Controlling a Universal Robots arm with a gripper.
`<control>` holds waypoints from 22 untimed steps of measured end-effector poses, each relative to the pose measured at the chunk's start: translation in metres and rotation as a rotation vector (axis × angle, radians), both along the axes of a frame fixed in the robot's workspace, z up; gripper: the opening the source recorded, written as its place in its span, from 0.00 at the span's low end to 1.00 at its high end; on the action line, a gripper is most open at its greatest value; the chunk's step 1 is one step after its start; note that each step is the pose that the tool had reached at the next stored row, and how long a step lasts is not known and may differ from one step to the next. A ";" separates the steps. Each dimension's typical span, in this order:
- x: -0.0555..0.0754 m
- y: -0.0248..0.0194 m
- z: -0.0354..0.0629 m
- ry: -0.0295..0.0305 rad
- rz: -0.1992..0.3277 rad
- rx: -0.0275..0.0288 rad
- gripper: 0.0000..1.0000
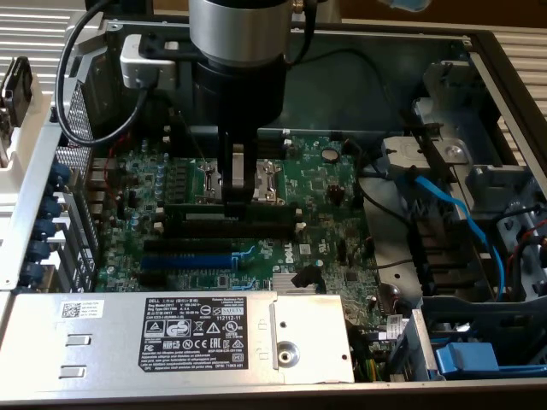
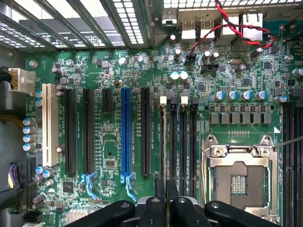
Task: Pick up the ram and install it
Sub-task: 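Insert the ram into the slot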
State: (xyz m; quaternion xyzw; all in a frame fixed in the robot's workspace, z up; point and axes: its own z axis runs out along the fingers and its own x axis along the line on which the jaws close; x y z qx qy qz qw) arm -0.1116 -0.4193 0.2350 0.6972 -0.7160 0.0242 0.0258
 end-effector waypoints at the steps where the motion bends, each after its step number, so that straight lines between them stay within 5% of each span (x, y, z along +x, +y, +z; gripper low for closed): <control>1: 0.000 -0.0003 0.0000 -0.0001 0.000 0.0000 0.13; 22: 0.000 -0.0004 -0.0008 -0.0020 0.000 -0.0060 0.13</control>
